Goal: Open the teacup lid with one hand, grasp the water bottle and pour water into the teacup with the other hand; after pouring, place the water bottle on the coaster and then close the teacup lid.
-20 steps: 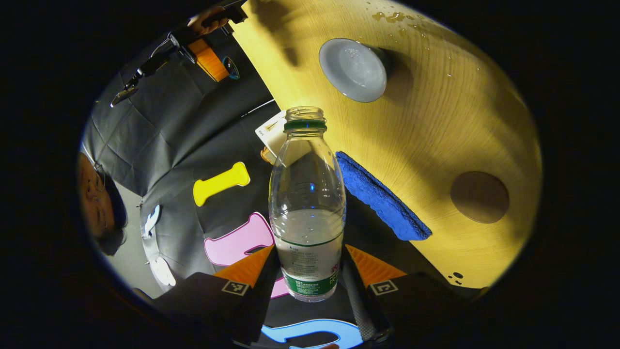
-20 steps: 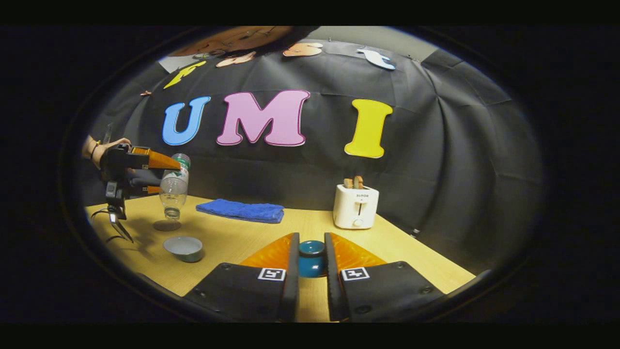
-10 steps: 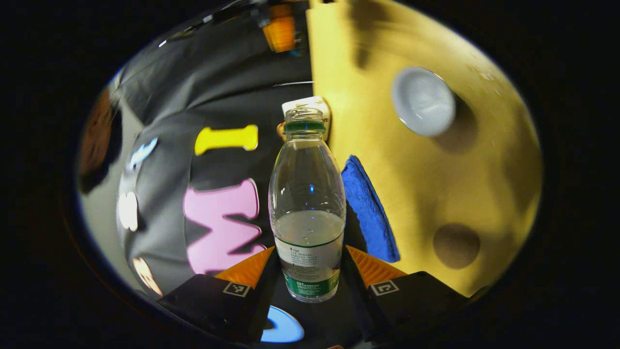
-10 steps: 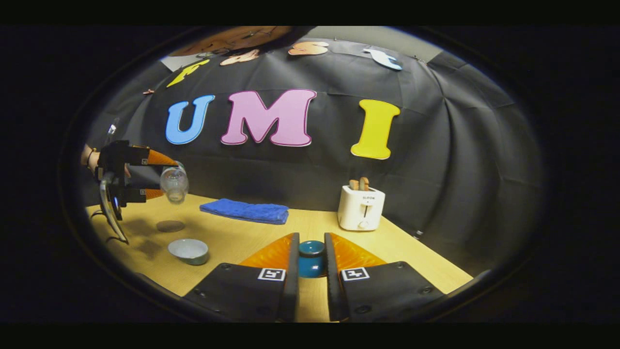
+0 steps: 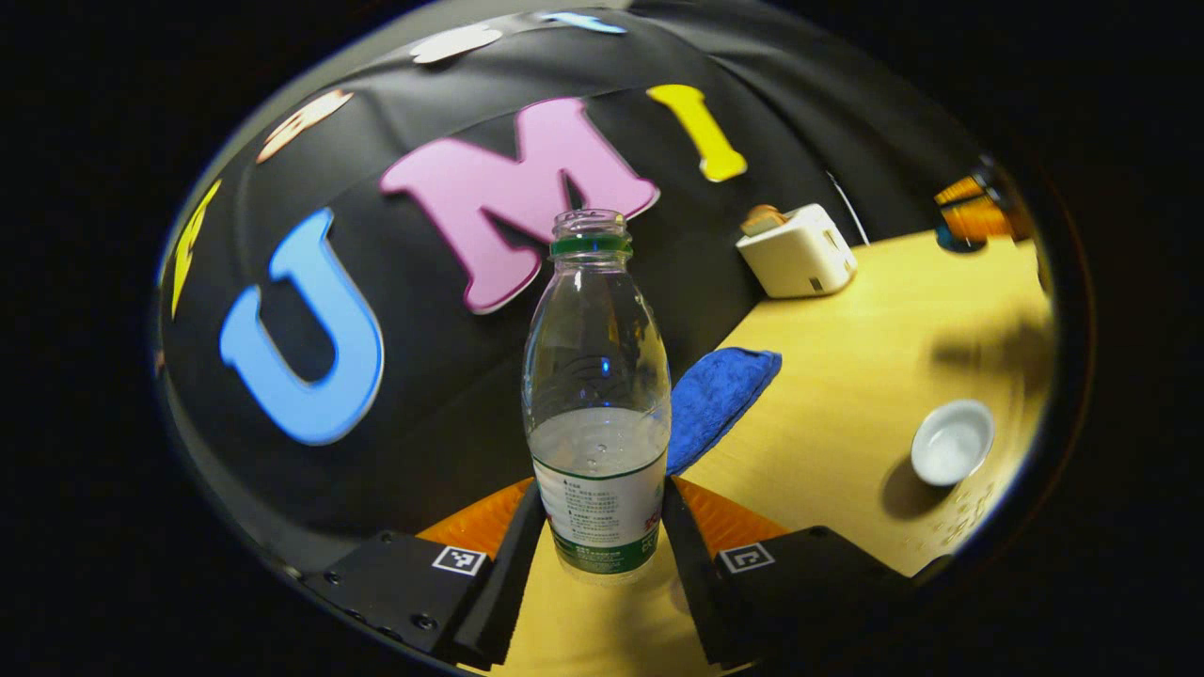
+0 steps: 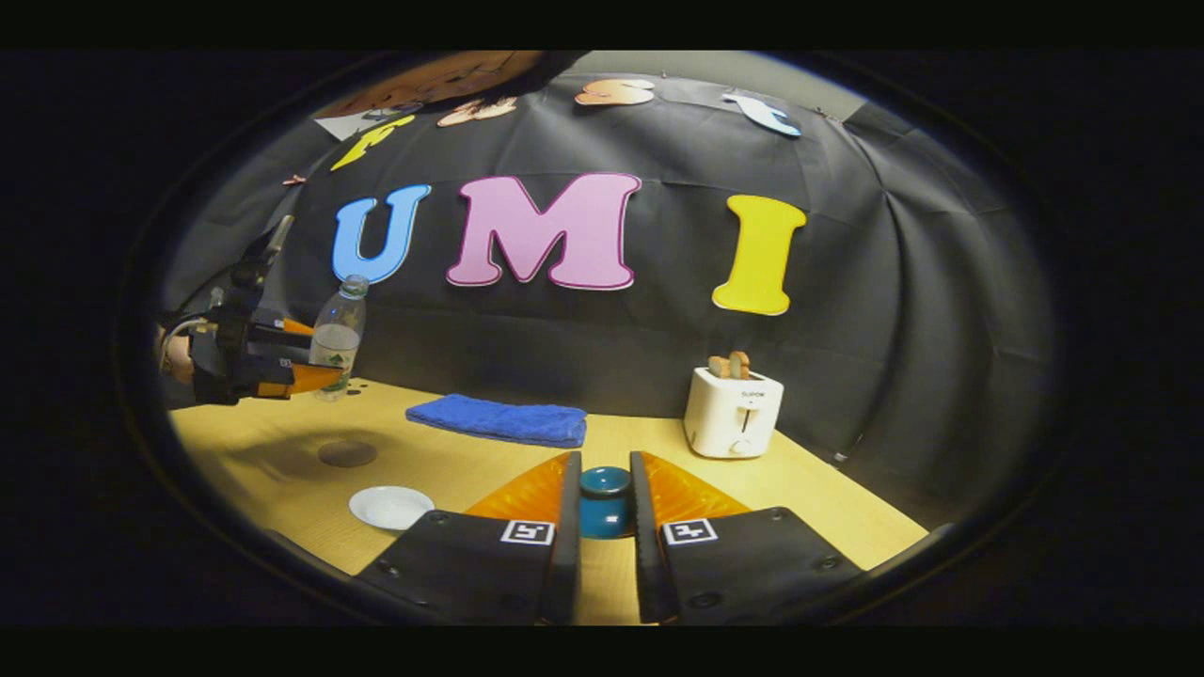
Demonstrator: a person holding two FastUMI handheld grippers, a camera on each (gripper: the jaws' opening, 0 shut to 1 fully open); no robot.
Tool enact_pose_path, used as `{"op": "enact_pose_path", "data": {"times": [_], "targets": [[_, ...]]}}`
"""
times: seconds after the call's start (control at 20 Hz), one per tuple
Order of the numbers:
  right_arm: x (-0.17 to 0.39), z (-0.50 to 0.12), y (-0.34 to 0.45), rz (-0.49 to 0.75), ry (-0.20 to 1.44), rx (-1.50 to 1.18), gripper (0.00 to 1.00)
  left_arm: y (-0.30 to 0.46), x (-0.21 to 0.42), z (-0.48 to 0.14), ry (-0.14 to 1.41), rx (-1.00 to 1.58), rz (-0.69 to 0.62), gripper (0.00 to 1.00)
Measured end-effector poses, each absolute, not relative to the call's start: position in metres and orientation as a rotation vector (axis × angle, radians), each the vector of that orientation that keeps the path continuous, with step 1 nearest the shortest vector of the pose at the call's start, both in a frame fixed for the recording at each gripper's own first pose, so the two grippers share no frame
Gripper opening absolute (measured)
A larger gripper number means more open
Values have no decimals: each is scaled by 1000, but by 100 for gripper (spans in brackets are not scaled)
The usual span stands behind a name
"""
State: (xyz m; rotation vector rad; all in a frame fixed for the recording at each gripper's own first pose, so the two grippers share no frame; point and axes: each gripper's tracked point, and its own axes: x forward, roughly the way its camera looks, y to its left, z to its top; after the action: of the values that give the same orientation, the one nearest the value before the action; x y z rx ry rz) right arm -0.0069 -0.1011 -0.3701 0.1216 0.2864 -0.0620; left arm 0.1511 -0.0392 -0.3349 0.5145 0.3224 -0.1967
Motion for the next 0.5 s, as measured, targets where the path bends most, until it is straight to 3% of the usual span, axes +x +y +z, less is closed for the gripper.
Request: {"op": "enact_pose_path", "data": {"times": [0.25, 0.45, 0.5], "targets": [[4, -373, -80, -50, 290, 141, 29, -39, 158, -363, 363, 82, -169, 75], [10, -374, -69, -42, 298, 148, 32, -21, 162, -386, 373, -14, -114, 75], [11, -375, -67, -41, 300, 146, 27, -20, 160, -392, 380, -25, -116, 75]]}}
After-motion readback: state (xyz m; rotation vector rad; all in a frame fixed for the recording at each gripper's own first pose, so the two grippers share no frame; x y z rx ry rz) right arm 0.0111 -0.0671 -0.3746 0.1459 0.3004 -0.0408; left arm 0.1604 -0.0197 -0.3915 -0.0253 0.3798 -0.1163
